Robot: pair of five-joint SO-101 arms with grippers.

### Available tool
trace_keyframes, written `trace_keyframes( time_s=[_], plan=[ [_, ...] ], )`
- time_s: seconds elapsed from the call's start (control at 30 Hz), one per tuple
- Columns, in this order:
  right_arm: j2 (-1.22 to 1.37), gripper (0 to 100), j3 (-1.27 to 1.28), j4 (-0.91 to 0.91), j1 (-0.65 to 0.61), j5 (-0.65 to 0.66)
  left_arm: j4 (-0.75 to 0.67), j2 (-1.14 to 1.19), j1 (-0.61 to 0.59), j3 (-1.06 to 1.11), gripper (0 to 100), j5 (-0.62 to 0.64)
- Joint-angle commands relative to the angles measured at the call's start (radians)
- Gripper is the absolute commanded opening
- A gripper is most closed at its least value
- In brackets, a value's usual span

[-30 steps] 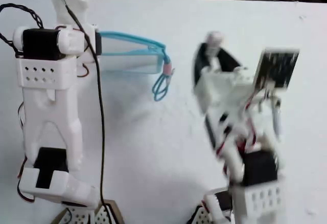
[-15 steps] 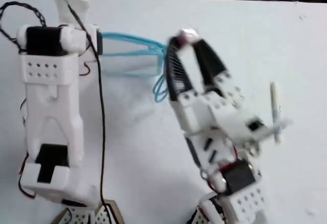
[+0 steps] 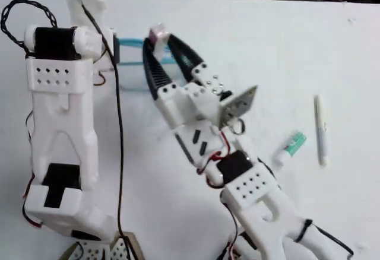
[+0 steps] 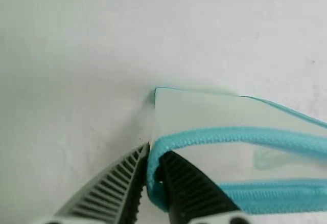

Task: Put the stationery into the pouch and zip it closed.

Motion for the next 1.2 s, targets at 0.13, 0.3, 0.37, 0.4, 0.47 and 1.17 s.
trace_keyframes(
  time_s=[0.13,0.3,0.37,0.4,0.47,1.17],
  plan=[
    [0.111,1.7,-0.052,-0.104,-0.013,0.044,-0.011,0.007,0.005,-0.011,2,0.009],
    [0.199,1.7,-0.049,-0.168,-0.013,0.114,-0.011,0.007,0.005,-0.011,2,0.009],
    [0.239,1.7,-0.048,-0.185,-0.013,0.144,-0.011,0.007,0.005,-0.011,2,0.009],
    [0.259,1.7,-0.048,-0.196,-0.013,0.155,-0.011,0.007,0.005,-0.011,2,0.009],
    [0.292,1.7,-0.048,-0.229,-0.013,0.160,-0.011,0.007,0.005,-0.011,2,0.009],
    [0.367,1.7,-0.155,-0.245,0.010,0.210,-0.011,0.005,0.005,-0.011,2,0.009]
  ],
)
